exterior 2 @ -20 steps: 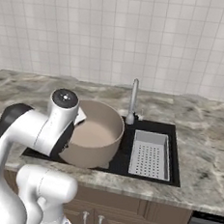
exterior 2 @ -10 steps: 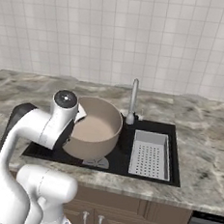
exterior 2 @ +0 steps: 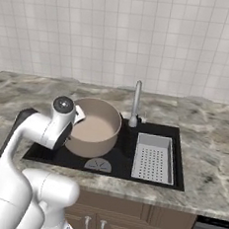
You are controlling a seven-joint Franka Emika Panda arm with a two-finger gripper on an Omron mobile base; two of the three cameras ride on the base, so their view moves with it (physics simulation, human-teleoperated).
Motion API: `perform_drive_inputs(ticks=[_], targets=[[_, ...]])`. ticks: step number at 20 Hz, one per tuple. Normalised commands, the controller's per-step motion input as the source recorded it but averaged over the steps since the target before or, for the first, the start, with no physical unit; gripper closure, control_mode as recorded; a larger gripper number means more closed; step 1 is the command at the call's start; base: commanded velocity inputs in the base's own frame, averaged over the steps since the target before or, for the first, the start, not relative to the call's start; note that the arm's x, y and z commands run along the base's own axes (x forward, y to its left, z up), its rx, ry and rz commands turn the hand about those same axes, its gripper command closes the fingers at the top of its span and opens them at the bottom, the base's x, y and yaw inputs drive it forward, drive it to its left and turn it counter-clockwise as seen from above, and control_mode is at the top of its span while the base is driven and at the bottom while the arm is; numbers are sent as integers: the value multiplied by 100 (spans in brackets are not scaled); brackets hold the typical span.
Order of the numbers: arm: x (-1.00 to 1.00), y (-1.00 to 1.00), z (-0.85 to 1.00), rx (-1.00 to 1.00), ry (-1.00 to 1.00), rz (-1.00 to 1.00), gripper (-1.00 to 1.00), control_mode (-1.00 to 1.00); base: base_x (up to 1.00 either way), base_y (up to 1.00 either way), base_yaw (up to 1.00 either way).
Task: Move the pot and pan from the stove into the sink.
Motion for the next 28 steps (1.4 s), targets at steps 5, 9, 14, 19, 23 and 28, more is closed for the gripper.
perform_drive_inputs(ticks=[5, 9, 14, 19, 23, 28], targets=[[41, 21, -30, -3, -4, -4, 100, -100, 0, 0, 0], [3, 1, -4, -2, 0, -1, 100, -100, 0, 0, 0], [9, 2, -18, 0, 2, 0, 100, -100, 0, 0, 0], [17, 0, -39, 0, 0, 0, 100, -100, 0, 0, 0], [33, 6, -40, 0, 0, 0, 100, -100, 0, 0, 0], [40, 7, -45, 0, 0, 0, 100, -100, 0, 0, 0]])
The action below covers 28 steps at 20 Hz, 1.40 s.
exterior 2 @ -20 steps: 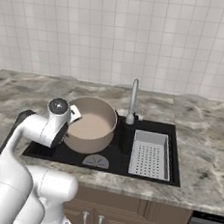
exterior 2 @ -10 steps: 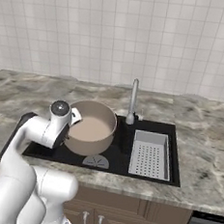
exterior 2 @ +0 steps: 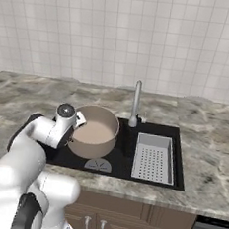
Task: Move the pot and pan from the stove into the sink.
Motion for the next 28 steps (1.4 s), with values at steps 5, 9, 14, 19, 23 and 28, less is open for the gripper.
perform_drive_inputs(ticks=[5, 9, 14, 19, 23, 28], targets=[[44, 5, -51, 0, -2, 0, 100, -100, 0, 0, 0], [51, 3, -52, 0, -4, -1, 100, -100, 0, 0, 0], [55, 0, -43, 0, -5, -2, 100, -100, 0, 0, 0], [33, 0, -26, 0, -2, 0, 100, -100, 0, 0, 0], [1, 0, -1, 0, 0, 0, 100, -100, 0, 0, 0], [13, 0, -12, 0, 0, 0, 100, -100, 0, 0, 0]])
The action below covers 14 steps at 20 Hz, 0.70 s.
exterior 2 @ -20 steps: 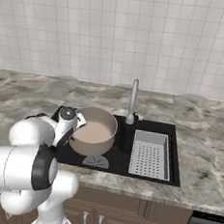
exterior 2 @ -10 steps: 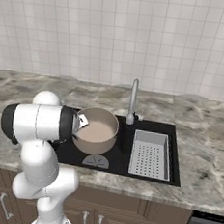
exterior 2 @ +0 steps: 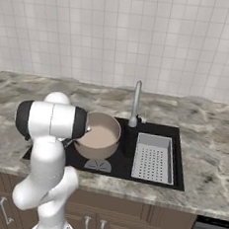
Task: Move the pot and pan from the stove into the sink.
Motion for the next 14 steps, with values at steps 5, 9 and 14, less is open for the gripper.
perform_drive_inputs(ticks=[5, 9, 14], targets=[[24, 0, -29, 0, 0, 0, 100, -100, 0, 0, 0], [29, 0, -31, 0, 0, 0, 100, -100, 0, 0, 0], [20, 0, -40, 0, -1, 0, 100, -100, 0, 0, 0]])
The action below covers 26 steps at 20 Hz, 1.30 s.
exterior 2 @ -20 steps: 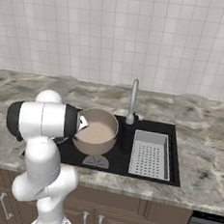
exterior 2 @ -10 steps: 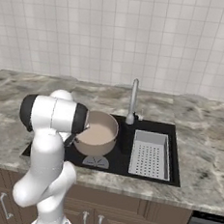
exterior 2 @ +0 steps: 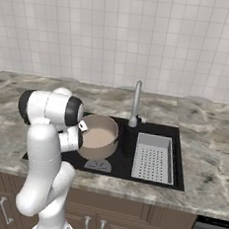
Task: Move the pot and pan from the stove into the sink.
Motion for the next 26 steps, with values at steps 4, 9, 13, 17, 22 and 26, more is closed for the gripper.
perform_drive_inputs(ticks=[4, 9, 13, 17, 22, 26], targets=[[6, -4, -48, 0, -4, -2, 100, -100, 0, 0, 0], [0, -14, -34, 4, -3, -4, 100, -100, 0, 0, 0], [1, -5, -4, 3, 3, 0, 100, -100, 0, 0, 0], [4, -41, -18, 20, 8, -1, 100, -100, 0, 0, 0], [2, -3, -4, 5, 2, 0, 100, -100, 0, 0, 0], [3, 0, -33, 1, 1, 0, 100, -100, 0, 0, 0]])
